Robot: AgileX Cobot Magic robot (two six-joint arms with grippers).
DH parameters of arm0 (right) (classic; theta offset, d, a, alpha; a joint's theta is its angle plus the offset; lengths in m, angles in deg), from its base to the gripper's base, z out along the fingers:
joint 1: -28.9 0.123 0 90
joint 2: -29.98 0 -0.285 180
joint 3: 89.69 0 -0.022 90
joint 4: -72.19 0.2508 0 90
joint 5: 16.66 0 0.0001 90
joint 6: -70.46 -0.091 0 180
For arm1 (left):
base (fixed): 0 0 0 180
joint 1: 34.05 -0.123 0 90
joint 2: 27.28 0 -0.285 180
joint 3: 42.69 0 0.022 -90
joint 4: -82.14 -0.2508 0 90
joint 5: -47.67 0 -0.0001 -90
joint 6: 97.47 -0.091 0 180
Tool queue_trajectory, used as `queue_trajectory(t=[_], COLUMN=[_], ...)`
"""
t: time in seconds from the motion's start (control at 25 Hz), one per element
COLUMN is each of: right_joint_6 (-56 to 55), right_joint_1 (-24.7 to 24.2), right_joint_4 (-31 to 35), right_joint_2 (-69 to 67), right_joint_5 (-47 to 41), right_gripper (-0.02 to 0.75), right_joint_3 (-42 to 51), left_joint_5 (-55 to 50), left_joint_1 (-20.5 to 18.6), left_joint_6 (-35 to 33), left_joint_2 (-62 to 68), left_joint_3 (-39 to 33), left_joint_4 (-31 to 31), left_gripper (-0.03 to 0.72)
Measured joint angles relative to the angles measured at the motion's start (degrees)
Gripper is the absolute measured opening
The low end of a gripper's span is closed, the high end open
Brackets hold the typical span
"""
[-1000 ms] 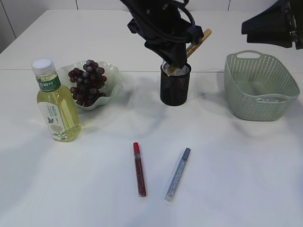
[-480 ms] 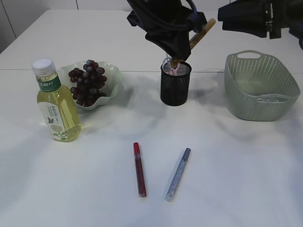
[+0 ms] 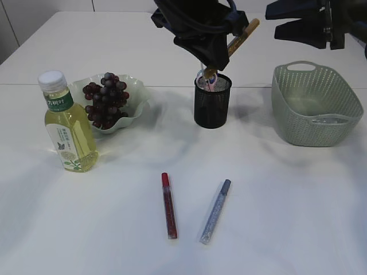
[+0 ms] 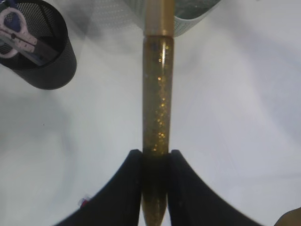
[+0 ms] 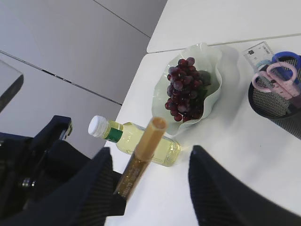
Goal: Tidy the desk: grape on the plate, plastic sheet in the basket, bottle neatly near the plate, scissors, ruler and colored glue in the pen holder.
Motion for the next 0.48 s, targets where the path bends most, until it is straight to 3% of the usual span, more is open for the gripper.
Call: queue_trajectory(t=[0.16, 0.48], right_joint_6=[-0.59, -0.81], right_joint_1=[0.00, 0.00], right_joint_4=[0.76, 2.83], right_joint_2=[0.00, 0.00], right_joint_5=[0.48, 1.09], right_gripper=[0.531, 0.547], right_joint_3=[0.00, 0.00], left_joint_5=[0.00, 0.11], left_joint_1=[0.00, 0.00], left_joint_6=[0.00, 0.00], left_joint_2=[0.00, 0.00], left_joint_3=[0.00, 0.00], left_joint_4=[0.00, 0.11], left_gripper=[0.124, 0.125])
